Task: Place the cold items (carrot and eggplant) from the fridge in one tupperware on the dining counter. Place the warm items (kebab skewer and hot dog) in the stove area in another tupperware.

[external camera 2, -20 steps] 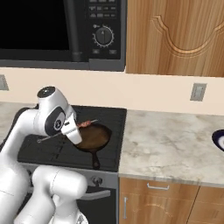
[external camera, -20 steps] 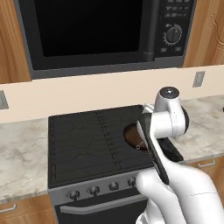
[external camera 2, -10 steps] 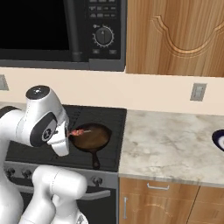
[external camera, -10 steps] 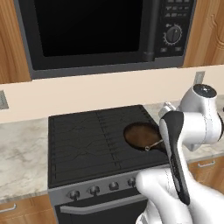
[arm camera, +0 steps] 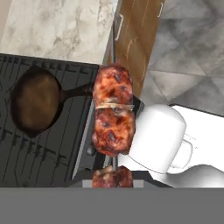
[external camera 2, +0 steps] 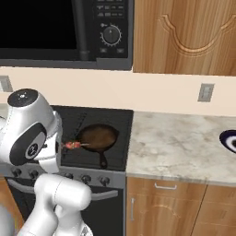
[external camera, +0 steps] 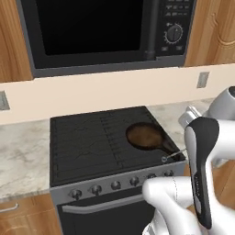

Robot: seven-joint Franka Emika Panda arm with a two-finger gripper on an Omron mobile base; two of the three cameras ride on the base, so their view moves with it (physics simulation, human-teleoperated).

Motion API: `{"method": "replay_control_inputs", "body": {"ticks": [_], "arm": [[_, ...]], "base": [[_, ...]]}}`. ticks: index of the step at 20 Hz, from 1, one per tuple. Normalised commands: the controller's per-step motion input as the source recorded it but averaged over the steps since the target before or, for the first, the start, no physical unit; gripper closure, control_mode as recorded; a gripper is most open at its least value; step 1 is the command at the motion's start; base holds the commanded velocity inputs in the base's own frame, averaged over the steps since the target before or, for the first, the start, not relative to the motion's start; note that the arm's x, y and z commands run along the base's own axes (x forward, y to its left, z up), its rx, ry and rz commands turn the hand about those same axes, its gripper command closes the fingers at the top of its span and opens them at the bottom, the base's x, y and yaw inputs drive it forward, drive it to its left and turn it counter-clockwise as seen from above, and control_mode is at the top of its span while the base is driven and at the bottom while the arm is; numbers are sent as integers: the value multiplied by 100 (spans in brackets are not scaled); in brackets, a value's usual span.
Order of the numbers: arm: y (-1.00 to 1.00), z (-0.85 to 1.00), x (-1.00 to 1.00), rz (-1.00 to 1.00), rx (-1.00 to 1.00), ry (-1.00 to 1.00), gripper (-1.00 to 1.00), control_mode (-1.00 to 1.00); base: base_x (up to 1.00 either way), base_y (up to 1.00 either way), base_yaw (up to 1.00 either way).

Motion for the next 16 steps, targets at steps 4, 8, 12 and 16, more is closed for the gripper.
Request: {"method": "replay_control_inputs", "body": {"ticks": [4,8,12,16], "arm": [[0,0,0,0,0,0,100,100],[0,0,0,0,0,0,100,100],[0,0,0,0,0,0,100,100],[0,0,0,0,0,0,100,100]], "base": [[-55,32,20],[-66,54,66],[-61,60,75],[-71,79,62]]}}
